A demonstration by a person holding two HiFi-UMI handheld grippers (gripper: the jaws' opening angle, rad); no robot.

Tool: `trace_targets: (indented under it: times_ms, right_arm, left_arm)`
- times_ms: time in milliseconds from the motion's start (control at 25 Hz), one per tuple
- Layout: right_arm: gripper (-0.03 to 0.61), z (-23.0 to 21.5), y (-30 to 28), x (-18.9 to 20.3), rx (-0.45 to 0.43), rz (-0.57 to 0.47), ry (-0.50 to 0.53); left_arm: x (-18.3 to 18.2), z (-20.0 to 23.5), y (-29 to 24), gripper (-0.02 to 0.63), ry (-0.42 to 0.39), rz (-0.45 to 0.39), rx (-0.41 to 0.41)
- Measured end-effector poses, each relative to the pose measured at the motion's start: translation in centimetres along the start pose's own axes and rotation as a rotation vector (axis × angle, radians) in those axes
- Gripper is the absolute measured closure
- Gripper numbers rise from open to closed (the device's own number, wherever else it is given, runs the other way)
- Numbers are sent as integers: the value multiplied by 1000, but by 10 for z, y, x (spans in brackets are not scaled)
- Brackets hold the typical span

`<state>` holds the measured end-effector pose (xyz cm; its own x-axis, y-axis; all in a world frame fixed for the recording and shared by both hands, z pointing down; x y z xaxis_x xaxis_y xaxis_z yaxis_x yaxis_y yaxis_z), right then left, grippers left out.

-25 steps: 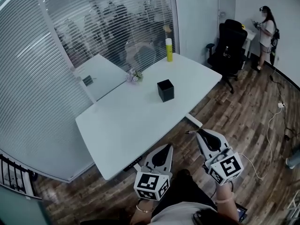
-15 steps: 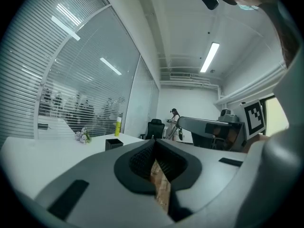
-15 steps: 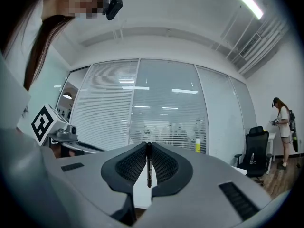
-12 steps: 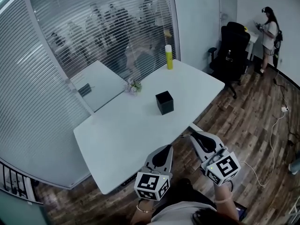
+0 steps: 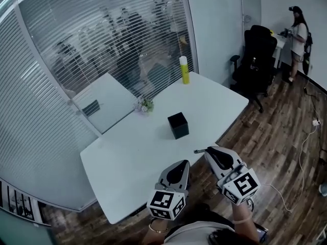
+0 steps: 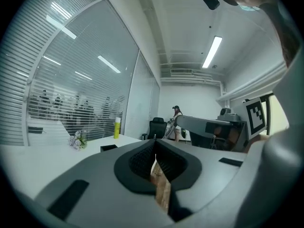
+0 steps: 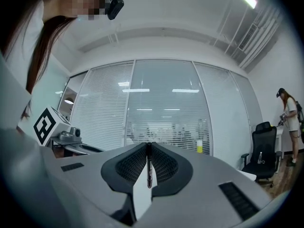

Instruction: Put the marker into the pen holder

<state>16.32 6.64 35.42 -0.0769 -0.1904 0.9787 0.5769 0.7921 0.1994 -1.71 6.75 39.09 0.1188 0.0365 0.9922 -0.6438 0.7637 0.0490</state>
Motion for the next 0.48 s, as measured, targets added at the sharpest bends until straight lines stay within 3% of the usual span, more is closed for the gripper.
trace_targets:
  times_ms: [480]
  right_arm:
    - [523,-43,-43,22,-78,33,-27]
  left_arm:
    - [7,8,-31,594,2,21,-81]
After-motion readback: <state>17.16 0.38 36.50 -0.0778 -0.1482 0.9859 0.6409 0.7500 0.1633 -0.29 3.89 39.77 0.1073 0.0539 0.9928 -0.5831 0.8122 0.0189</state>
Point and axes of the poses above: the fingertips, and each gripper's own axes: y backward along the fingers, z to its left, x out of its underside, the point moved 9 cm from there along y, backward along the fingers, and after that the axes turned 8 degrees about -z, right-handed, at the moved point
